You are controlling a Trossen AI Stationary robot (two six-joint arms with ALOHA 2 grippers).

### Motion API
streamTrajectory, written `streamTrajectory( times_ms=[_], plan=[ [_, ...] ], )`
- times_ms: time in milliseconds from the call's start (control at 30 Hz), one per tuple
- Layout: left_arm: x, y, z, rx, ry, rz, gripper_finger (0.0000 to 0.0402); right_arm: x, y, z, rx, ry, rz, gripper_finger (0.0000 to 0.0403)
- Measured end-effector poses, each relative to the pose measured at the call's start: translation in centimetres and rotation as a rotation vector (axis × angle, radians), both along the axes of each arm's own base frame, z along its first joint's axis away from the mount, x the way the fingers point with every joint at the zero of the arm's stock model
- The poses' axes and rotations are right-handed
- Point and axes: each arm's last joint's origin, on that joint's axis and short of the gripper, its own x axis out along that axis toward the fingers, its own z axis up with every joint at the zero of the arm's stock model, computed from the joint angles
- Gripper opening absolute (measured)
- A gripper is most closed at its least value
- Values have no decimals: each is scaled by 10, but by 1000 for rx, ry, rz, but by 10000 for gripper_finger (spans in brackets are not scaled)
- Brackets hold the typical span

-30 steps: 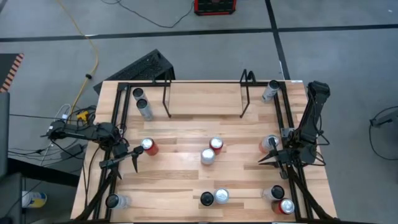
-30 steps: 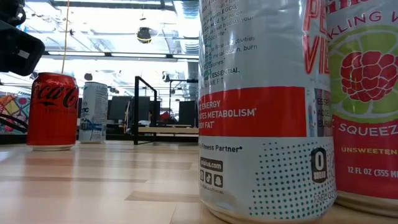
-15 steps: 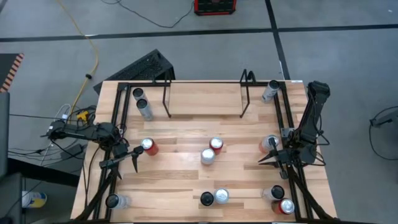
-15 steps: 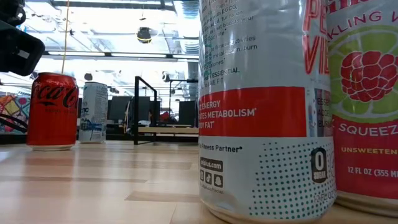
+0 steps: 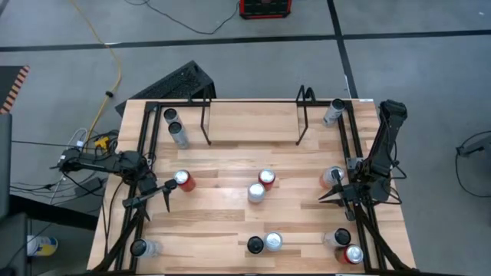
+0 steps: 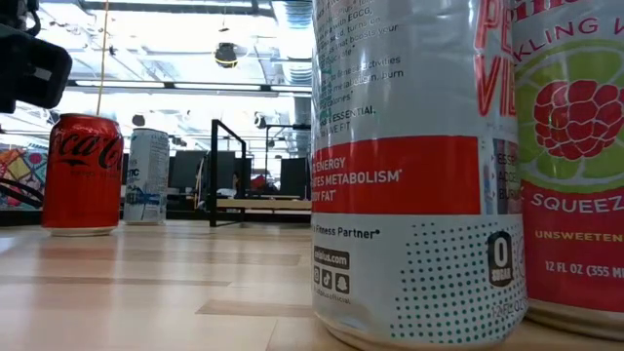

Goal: Place canned beverage on shelf
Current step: Put the top left red black soda can on the shelf

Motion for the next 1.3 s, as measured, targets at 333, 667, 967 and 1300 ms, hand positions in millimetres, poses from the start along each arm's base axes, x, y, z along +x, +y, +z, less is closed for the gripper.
streamTrajectory(
  times_ms=[333,667,967,1300],
  plan=[
    [0,0,0,5,-6,0,306,0,0,0,-4,-1,0,69],
    [3,4,18,32,-328,229,306,3,1,8,-205,-107,21,69],
    [-7,9,49,-201,-524,365,306,13,-6,42,-17,-310,-110,66],
    [-7,14,55,-358,-476,500,306,30,-25,59,17,-483,-126,65]
  ],
)
